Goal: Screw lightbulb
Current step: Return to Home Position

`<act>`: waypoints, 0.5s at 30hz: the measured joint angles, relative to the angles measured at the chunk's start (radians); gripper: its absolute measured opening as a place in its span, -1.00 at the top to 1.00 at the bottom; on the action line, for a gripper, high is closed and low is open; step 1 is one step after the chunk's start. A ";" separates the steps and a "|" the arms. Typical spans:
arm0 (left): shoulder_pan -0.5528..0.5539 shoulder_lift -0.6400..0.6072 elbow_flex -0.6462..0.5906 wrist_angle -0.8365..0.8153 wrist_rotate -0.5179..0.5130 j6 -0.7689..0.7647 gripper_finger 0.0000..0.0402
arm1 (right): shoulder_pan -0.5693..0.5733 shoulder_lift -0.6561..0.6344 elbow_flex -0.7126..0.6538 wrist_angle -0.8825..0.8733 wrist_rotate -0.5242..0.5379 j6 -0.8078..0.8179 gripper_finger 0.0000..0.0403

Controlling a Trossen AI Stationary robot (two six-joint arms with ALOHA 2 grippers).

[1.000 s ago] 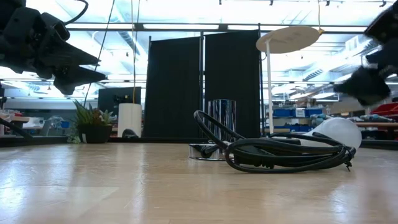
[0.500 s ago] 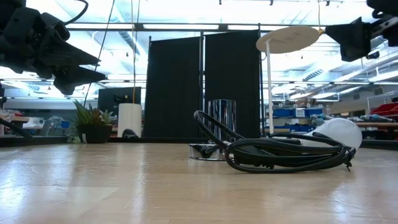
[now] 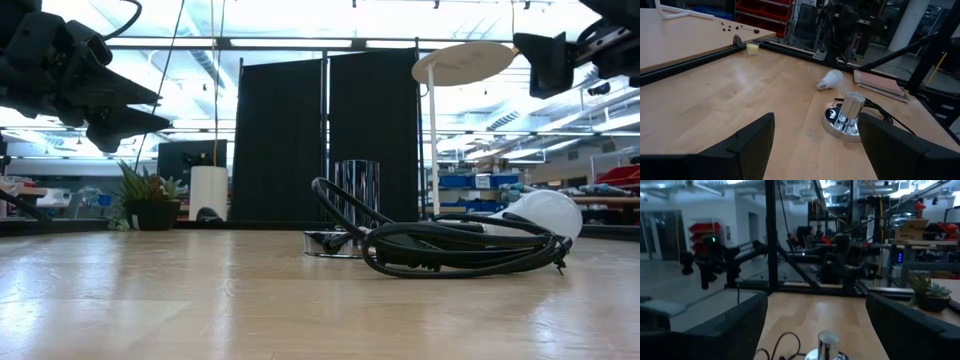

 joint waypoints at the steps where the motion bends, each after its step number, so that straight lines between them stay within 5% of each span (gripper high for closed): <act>1: 0.000 0.000 0.000 0.000 0.000 0.000 -0.44 | -0.020 -0.021 0.000 -0.014 -0.022 0.012 -0.72; 15: 0.000 0.000 0.000 0.000 0.000 0.000 -0.44 | -0.231 -0.294 0.000 -0.353 -0.174 0.082 -0.72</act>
